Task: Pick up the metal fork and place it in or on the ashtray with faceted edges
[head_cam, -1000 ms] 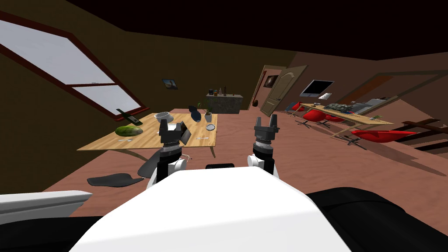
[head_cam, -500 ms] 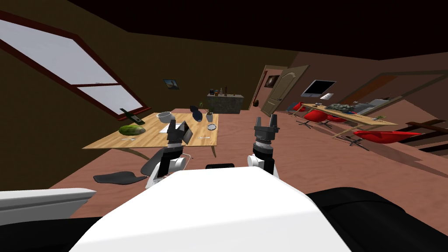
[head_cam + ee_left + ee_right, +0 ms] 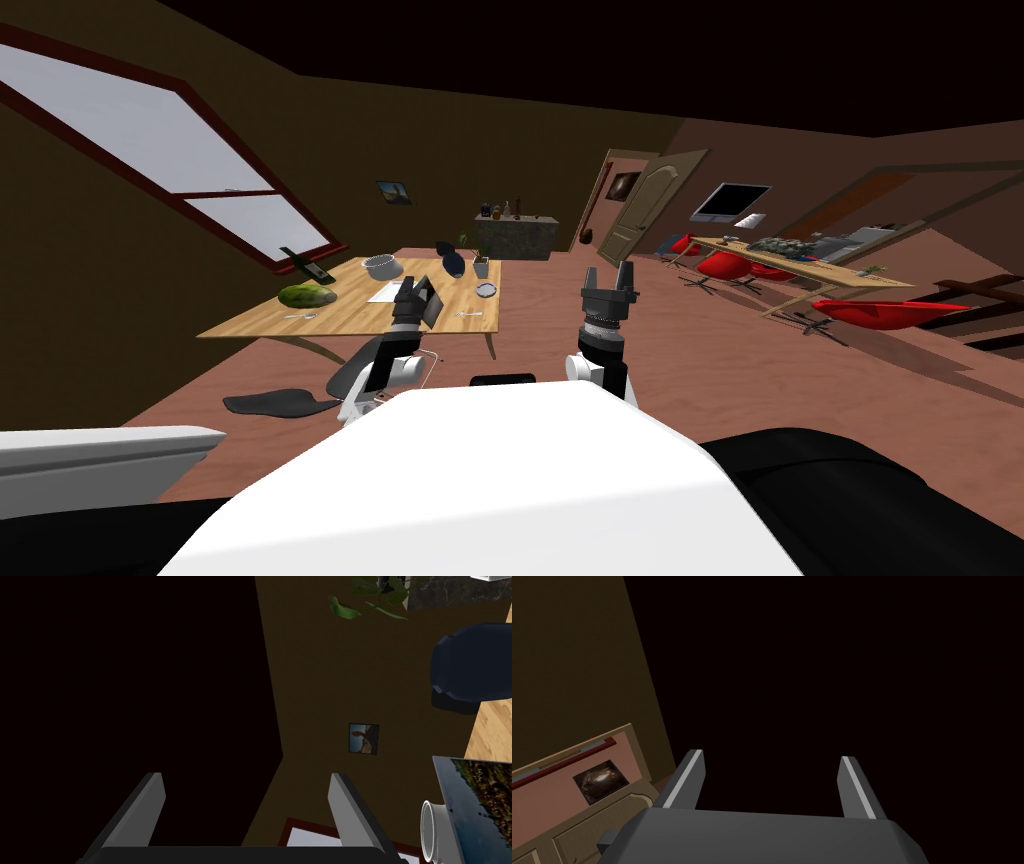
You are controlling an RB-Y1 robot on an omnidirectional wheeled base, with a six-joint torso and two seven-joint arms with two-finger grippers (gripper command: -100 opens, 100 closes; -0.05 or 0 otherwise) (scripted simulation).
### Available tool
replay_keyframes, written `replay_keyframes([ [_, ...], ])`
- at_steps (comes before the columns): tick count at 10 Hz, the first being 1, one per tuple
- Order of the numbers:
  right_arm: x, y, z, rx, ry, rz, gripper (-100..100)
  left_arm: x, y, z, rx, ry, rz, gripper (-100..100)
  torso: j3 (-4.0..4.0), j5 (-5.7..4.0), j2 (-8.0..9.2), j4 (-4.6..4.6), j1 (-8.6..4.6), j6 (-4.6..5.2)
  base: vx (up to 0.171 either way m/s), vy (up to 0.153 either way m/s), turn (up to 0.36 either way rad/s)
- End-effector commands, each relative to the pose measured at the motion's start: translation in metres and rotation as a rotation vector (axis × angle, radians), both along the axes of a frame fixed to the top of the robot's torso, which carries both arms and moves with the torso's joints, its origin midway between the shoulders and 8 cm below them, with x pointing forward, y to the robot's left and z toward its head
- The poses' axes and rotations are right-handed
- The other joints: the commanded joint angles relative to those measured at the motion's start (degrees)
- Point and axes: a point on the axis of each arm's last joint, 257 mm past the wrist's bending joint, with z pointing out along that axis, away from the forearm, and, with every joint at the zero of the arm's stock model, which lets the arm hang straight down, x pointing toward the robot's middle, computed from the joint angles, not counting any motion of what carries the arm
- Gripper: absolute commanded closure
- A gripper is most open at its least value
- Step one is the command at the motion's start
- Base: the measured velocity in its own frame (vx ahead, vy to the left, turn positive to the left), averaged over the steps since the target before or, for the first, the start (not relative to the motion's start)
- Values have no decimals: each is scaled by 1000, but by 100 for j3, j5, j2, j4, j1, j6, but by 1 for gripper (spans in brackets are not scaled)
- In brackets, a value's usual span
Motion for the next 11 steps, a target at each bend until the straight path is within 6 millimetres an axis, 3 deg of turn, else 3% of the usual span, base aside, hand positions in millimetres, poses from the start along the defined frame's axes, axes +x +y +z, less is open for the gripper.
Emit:
replay_keyframes([
  [1, 0, 0, 0, 0, 0, 0, 0, 7, 2, -10, 3, 42, 7, -100, 0, 0, 0, 0, 0, 0, -9, 25, 7],
  [6, 0, 0, 0, 0, 0, 0, 0, 39, 15, -59, 21, 207, 37, -100, 0, 0, -1, 0, -3, 0, -8, 33, 8],
  [8, 0, 0, 0, 0, 0, 0, 0, 41, 17, -68, 16, 245, 43, -100, -1, 0, -3, 0, -1, 0, -1, 20, 0],
  [11, 0, 0, 0, 0, 0, 0, 0, 59, 25, -103, 20, 353, 63, -100, -2, -1, -3, 0, -6, 0, -3, 25, 2],
])
